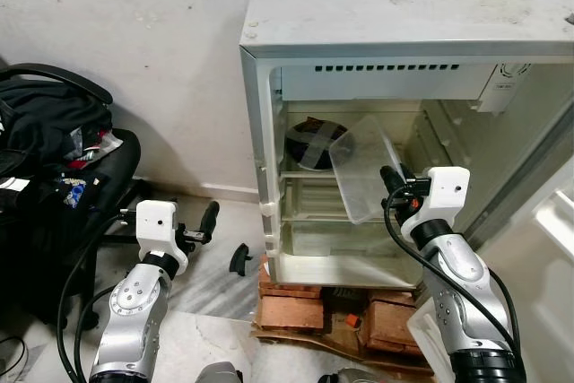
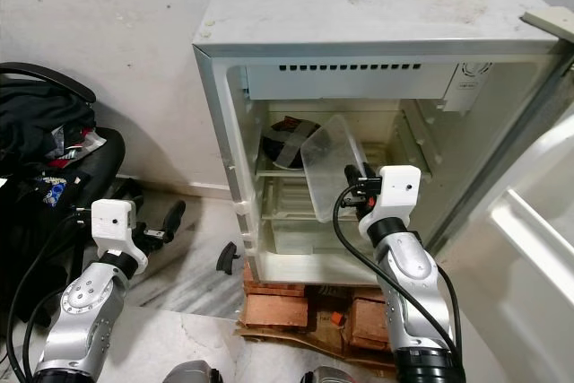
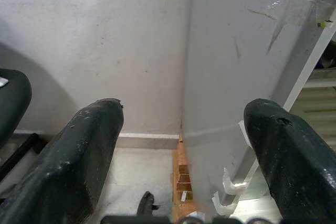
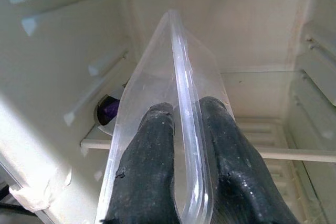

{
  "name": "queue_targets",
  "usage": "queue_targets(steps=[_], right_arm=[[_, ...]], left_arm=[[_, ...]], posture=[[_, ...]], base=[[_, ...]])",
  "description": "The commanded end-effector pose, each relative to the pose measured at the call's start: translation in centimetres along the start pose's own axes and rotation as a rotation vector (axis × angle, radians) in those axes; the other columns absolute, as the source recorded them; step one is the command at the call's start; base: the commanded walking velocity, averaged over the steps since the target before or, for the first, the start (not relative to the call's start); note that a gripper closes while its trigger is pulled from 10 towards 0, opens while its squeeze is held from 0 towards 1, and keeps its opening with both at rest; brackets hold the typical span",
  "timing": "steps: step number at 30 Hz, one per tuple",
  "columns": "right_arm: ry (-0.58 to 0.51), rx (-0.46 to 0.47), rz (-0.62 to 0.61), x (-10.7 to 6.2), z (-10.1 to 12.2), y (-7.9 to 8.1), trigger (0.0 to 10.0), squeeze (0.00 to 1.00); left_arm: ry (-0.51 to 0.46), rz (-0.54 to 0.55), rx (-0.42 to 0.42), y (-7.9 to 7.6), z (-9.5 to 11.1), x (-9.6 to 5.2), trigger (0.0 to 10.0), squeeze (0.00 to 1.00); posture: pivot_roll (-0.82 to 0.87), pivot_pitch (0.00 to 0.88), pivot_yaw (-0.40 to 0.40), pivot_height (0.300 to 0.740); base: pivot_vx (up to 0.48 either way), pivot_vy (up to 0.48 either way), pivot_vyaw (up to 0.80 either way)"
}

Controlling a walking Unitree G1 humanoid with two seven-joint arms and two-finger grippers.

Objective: Restocking fridge

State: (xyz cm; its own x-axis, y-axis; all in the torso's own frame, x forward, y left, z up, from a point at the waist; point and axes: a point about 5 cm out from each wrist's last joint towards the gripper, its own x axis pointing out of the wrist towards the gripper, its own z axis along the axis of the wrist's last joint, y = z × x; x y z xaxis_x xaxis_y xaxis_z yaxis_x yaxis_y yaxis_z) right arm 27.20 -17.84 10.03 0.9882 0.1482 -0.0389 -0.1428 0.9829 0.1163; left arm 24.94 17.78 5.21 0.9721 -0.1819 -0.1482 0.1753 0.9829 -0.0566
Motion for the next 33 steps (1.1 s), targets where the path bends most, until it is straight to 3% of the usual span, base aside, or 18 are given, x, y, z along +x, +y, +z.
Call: queue_targets(steps=[1, 15, 21, 33], right_arm=[[-0.006, 0.010, 0.002, 0.14, 0.23, 0.05, 10.0, 0.00], [-0.004, 0.018, 0.001, 0.14, 0.19, 0.09, 10.0, 0.00], [-0.003, 0.016, -0.001, 0.15, 0.20, 0.08, 10.0, 0.00], [-0.006, 0.009, -0.001, 0.23, 0.25, 0.04, 10.0, 0.00]], left_arm=[[-0.006, 0.001, 0.007, 0.19, 0.12, -0.07, 10.0, 0.00], [-0.005, -0.005, 0.007, 0.16, 0.12, -0.05, 10.0, 0.00], [-0.004, -0.010, 0.008, 0.14, 0.12, -0.02, 10.0, 0.00], [-0.011, -0.003, -0.005, 0.14, 0.12, 0.02, 10.0, 0.00]], posture=[[-0.01, 0.000, 0.035, 0.740], [-0.02, 0.000, 0.038, 0.740], [-0.02, 0.000, 0.038, 0.740], [-0.02, 0.000, 0.036, 0.740]], base=[[0.000, 0.000, -0.46], [0.000, 0.000, -0.51], [0.304, 0.000, -0.55], [0.257, 0.000, 0.00]])
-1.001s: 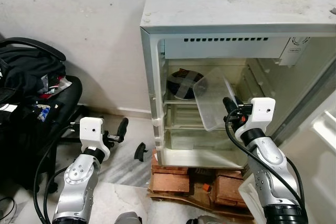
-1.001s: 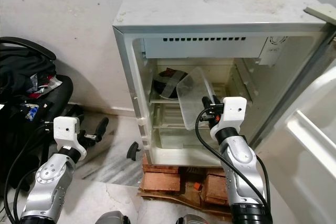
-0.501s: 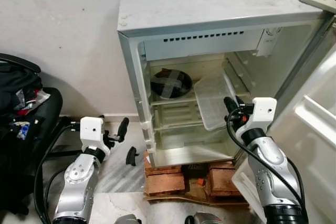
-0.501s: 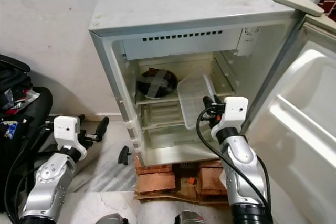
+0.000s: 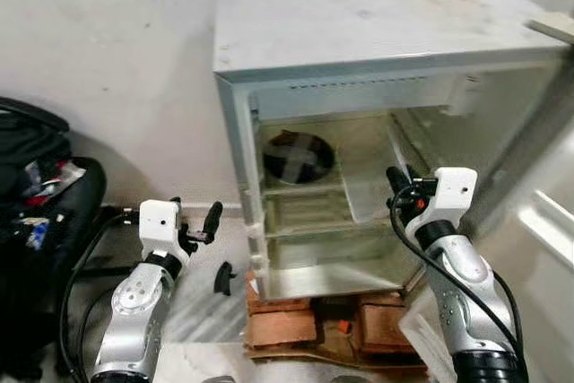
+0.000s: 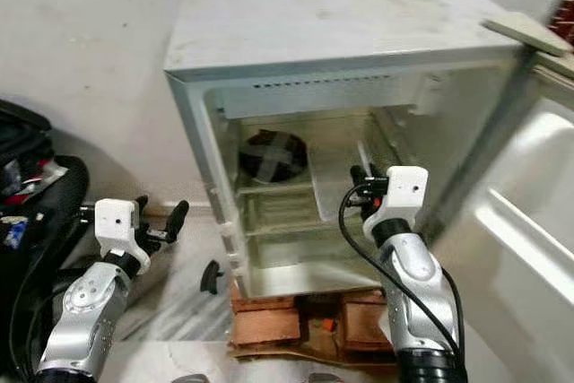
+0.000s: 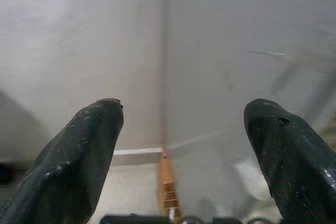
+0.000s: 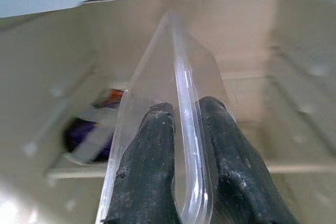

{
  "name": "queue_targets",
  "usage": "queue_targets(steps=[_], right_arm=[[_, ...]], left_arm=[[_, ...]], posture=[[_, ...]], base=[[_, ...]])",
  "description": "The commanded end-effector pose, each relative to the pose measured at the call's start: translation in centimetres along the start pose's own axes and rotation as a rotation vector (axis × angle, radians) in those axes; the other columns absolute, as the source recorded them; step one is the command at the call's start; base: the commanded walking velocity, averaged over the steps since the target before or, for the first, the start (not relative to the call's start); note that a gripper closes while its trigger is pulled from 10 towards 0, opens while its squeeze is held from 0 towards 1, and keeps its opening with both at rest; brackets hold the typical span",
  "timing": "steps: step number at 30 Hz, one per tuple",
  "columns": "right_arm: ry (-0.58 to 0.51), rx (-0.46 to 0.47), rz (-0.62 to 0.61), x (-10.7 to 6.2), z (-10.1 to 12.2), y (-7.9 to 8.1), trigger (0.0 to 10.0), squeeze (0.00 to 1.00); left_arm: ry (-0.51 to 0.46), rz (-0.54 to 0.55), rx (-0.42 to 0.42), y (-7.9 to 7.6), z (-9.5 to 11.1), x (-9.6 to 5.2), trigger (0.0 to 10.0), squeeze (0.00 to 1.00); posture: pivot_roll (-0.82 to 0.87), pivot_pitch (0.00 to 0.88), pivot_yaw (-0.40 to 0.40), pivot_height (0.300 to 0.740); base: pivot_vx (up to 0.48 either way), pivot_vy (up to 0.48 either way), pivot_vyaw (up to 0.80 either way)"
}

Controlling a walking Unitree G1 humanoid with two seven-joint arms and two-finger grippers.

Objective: Restocking fridge

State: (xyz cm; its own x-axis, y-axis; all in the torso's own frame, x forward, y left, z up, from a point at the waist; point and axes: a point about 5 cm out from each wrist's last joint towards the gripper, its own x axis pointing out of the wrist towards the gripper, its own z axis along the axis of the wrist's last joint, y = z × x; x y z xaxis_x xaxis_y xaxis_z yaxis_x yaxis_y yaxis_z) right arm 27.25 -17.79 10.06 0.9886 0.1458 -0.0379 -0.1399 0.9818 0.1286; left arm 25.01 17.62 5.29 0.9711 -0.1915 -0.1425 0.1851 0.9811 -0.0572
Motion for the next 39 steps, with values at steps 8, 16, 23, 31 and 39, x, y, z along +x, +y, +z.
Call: queue_targets(steps=[8, 16, 23, 31, 39], right_arm=[[-0.003, -0.002, -0.003, 0.3, 0.2, -0.1, 10.0, 0.00], [-0.015, 0.001, -0.036, 0.3, 0.3, -0.3, 10.0, 0.00], [-0.008, 0.000, -0.039, 0.2, 0.0, -0.3, 10.0, 0.00], [0.004, 0.000, -0.036, 0.2, -0.1, -0.4, 10.0, 0.00], [0.008, -0.001, -0.033, 0.5, -0.2, -0.3, 10.0, 0.00]], left_arm=[[0.000, 0.010, 0.002, 0.3, 0.0, 0.0, 10.0, 0.00], [0.027, 0.024, 0.007, 1.3, -0.5, -1.1, 10.0, 0.00], [0.025, 0.014, 0.015, 1.1, -0.2, -0.9, 10.0, 0.00], [0.029, 0.030, 0.011, 1.3, -0.3, -1.5, 10.0, 0.00], [0.004, 0.057, -0.006, 1.5, 0.0, -1.8, 10.0, 0.00]], posture=[[-0.02, 0.000, 0.036, 0.740], [-0.02, 0.000, 0.050, 0.740], [-0.01, 0.000, 0.052, 0.740], [0.00, 0.000, 0.042, 0.740], [0.01, 0.000, 0.037, 0.740]], base=[[0.000, 0.000, 0.00], [0.000, 0.000, -0.25], [0.000, -0.214, 0.00], [0.000, -0.389, 0.00], [0.000, -0.052, 0.00]])
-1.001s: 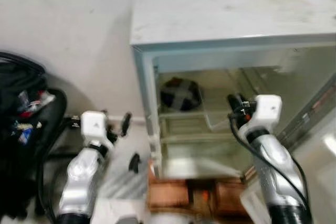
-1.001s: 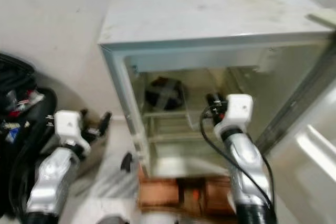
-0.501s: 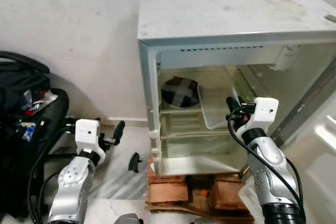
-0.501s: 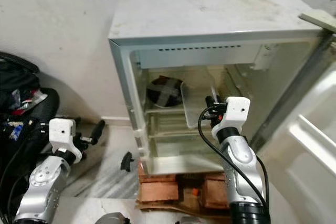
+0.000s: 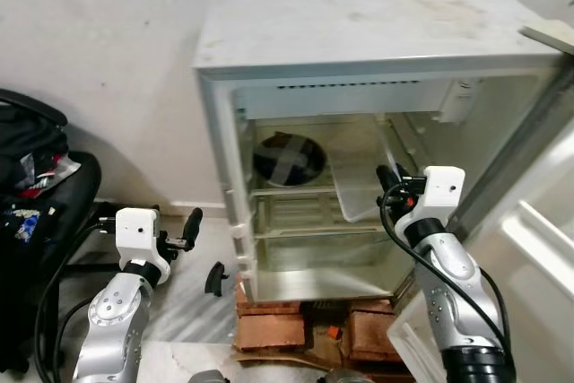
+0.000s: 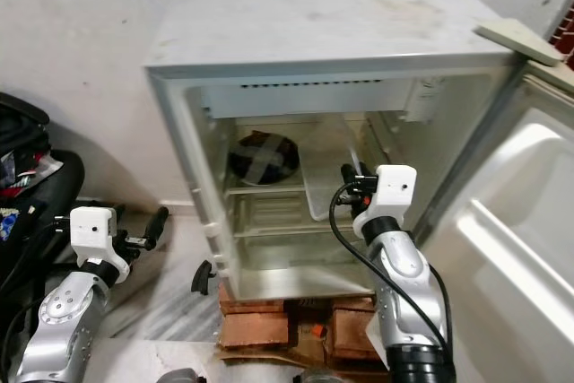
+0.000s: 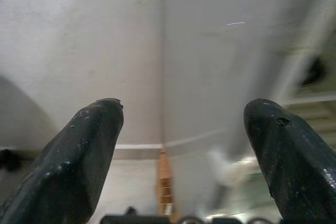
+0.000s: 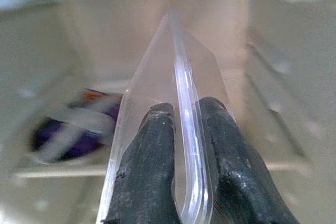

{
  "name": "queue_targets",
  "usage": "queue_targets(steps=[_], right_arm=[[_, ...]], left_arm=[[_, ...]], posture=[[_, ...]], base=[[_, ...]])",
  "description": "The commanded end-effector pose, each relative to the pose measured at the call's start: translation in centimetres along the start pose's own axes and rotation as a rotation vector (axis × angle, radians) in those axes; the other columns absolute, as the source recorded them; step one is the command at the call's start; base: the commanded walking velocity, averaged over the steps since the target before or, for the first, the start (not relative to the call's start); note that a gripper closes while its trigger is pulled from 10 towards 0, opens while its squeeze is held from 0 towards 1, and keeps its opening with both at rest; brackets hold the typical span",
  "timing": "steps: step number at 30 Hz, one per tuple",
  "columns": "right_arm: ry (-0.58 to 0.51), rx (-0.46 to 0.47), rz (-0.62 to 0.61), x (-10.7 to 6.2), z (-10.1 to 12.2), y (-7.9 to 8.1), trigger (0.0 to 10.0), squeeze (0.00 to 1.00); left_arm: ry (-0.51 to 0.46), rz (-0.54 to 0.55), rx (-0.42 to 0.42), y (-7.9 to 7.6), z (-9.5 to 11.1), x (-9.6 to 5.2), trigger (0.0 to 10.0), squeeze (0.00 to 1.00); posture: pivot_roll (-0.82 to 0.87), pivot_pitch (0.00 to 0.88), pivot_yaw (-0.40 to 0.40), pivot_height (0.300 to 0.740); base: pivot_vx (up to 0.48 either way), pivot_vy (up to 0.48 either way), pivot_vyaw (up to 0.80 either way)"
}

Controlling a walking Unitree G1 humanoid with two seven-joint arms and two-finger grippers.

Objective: Restocking fridge

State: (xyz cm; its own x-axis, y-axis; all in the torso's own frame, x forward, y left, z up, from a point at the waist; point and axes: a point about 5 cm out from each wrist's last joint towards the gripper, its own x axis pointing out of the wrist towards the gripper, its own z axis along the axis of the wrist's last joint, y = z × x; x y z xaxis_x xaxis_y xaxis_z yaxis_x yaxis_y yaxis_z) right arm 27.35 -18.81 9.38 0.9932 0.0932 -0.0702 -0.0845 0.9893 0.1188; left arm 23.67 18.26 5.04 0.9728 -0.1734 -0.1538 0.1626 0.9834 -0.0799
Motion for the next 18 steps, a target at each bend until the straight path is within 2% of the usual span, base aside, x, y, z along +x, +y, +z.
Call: queue_targets(steps=[1, 3, 6, 10, 12, 14, 18], right_arm=[[-0.015, 0.006, 0.022, 0.6, 0.3, 0.8, 10.0, 0.00], [-0.010, 0.004, 0.016, 0.6, 0.2, 0.8, 10.0, 0.00], [0.029, 0.041, -0.043, 1.3, -0.4, 0.5, 10.0, 0.00], [0.047, 0.065, -0.068, 2.2, -0.7, 0.8, 10.0, 0.00], [0.055, 0.091, -0.096, 3.0, -0.9, 0.8, 10.0, 0.00], [0.053, 0.077, -0.117, 3.5, -0.9, 0.7, 10.0, 0.00], [0.031, 0.088, -0.183, 5.1, -0.3, 0.6, 10.0, 0.00]], left_arm=[[-0.004, 0.041, 0.023, 1.1, 0.3, -0.5, 10.0, 0.00], [0.000, 0.045, 0.025, 1.2, 0.3, -0.6, 10.0, 0.00], [0.081, 0.095, 0.063, 1.9, -0.6, -1.7, 10.0, 0.00], [0.103, 0.104, 0.085, 2.7, -0.6, -2.7, 10.0, 0.00], [0.101, 0.103, 0.087, 2.6, -0.4, -3.2, 10.0, 0.00], [0.097, 0.111, 0.078, 2.3, -0.1, -3.5, 10.0, 0.00], [0.081, 0.091, 0.057, 1.2, 0.7, -4.3, 10.0, 0.00]], posture=[[0.01, 0.000, 0.035, 0.740], [0.02, 0.000, 0.034, 0.740], [0.05, 0.000, 0.017, 0.740], [0.08, 0.012, 0.009, 0.740], [0.09, 0.028, 0.013, 0.740], [0.10, 0.047, 0.019, 0.740], [0.11, 0.091, 0.025, 0.740]], base=[[0.000, 0.000, 0.00], [0.000, 0.000, 0.00], [0.000, 0.000, 0.00], [0.000, 0.000, 0.00], [0.000, 0.000, 0.00], [0.000, 0.000, 0.00], [0.000, 0.000, 0.00]])
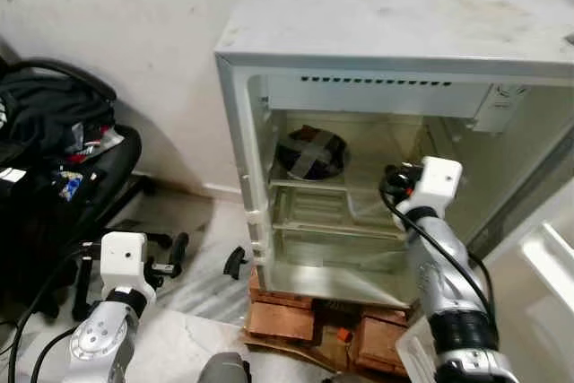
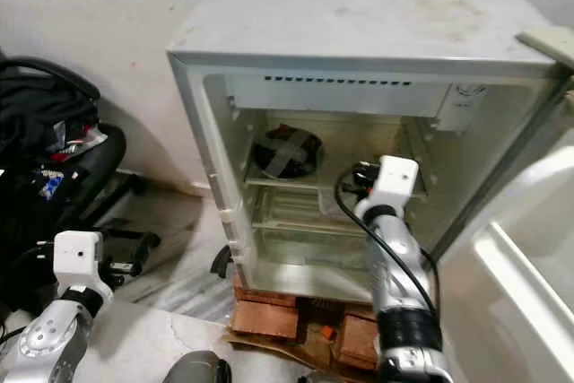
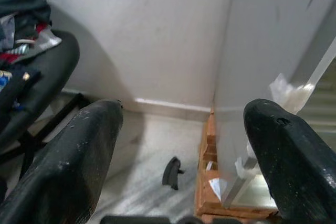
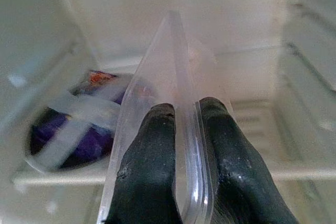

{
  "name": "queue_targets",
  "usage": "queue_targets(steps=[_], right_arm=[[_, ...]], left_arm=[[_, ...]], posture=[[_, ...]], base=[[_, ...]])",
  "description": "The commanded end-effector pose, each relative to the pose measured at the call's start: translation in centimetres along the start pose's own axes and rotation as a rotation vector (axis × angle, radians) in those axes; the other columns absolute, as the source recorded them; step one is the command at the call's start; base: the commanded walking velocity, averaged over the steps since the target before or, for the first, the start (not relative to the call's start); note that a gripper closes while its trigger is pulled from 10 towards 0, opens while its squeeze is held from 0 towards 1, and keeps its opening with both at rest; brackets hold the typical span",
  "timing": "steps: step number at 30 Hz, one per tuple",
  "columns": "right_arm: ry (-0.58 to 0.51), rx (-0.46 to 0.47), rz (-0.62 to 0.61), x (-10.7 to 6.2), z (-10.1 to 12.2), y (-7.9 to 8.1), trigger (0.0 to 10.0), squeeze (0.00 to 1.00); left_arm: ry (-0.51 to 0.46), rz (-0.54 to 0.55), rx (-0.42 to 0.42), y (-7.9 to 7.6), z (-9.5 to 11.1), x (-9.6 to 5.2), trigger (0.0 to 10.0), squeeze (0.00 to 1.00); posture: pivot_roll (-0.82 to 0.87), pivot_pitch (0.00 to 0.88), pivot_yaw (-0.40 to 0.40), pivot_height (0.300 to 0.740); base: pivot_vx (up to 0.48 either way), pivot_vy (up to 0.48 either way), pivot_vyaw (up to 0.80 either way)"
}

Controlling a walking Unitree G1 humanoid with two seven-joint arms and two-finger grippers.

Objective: Restocking fridge

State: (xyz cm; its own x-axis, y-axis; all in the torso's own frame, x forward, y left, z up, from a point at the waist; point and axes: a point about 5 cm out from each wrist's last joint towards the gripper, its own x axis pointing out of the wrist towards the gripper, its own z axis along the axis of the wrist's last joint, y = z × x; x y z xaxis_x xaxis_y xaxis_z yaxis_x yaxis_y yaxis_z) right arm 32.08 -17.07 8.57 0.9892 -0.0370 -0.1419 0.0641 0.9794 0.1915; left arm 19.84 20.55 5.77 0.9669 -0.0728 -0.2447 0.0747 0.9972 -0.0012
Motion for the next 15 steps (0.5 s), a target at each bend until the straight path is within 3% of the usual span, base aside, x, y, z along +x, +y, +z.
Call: queue_targets(steps=[1, 4, 8, 12, 15], right_arm=[[-0.030, 0.001, -0.059, 0.6, 0.6, -0.6, 10.0, 0.00], [-0.049, -0.007, -0.089, 1.0, 1.1, -0.6, 10.0, 0.00], [-0.086, -0.014, -0.144, 1.7, 1.9, -1.4, 10.0, 0.00], [-0.101, -0.024, -0.173, 1.8, 2.1, -2.1, 10.0, 0.00], [-0.100, -0.029, -0.187, 1.8, 1.9, -2.3, 10.0, 0.00]], left_arm=[[-0.003, -0.017, 0.001, -0.6, 0.5, -0.4, 10.0, 0.00], [0.004, -0.025, 0.011, -0.9, 0.5, -0.9, 10.0, 0.00], [0.025, -0.168, -0.001, -2.7, 0.8, -2.1, 10.0, 0.00], [0.028, -0.311, 0.043, -4.8, 1.5, -2.1, 10.0, 0.00], [0.022, -0.317, 0.058, -5.0, 1.7, -1.9, 10.0, 0.00]], posture=[[0.12, 0.096, 0.026, 0.740], [0.12, 0.107, 0.024, 0.740], [0.12, 0.128, 0.028, 0.740], [0.12, 0.135, 0.030, 0.740], [0.12, 0.141, 0.032, 0.740]], base=[[0.000, 0.000, 0.00], [0.000, 0.000, 0.00], [0.000, 0.000, 0.00], [0.000, 0.000, 0.00], [0.000, 0.000, 0.00]])
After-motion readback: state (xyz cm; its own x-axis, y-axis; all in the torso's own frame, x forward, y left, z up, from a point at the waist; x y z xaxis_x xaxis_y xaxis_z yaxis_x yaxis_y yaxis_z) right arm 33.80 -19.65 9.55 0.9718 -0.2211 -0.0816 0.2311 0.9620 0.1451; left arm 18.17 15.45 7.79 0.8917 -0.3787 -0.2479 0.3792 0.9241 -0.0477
